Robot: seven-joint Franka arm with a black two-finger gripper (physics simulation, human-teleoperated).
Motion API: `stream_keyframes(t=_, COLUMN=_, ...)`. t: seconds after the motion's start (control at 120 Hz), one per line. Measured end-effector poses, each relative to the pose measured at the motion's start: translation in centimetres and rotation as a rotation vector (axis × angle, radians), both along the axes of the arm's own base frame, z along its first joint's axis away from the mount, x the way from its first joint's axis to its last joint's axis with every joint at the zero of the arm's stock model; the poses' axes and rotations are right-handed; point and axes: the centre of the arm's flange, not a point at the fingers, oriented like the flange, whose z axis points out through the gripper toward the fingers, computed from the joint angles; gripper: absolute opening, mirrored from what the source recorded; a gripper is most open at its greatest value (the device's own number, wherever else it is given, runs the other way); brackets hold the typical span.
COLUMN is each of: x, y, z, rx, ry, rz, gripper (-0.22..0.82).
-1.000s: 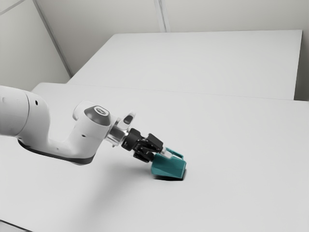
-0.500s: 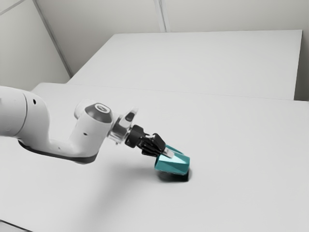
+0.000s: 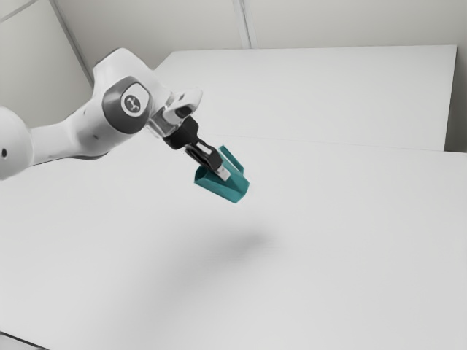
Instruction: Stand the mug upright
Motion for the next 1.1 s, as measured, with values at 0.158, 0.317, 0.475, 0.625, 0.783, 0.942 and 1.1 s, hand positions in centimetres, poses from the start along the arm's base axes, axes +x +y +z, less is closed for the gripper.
stream_keyframes(t=0.158, x=0.7, y=2.1, z=3.2, rx=0.233, ry=0.001, rz=-0.001, gripper=-0.18)
stream_keyframes(t=0.317, x=2.2, y=5.7, z=2.9, rx=0.382, ry=0.05, rz=0.075, gripper=-0.18)
stream_keyframes(t=0.475, x=3.2, y=8.2, z=0.7, rx=0.433, ry=0.098, rz=0.158, gripper=-0.18)
stream_keyframes(t=0.625, x=3.0, y=10.2, z=-2.9, rx=0.446, ry=0.149, rz=0.232, gripper=-0.18)
stream_keyframes(t=0.783, x=2.9, y=11.1, z=-6.3, rx=0.448, ry=0.188, rz=0.285, gripper=-0.18)
stream_keyframes(t=0.942, x=2.8, y=7.8, z=-8.9, rx=0.452, ry=0.199, rz=0.26, gripper=-0.18)
stream_keyframes(t=1.1, x=3.0, y=7.2, z=-10.6, rx=0.45, ry=0.213, rz=0.276, gripper=-0.18)
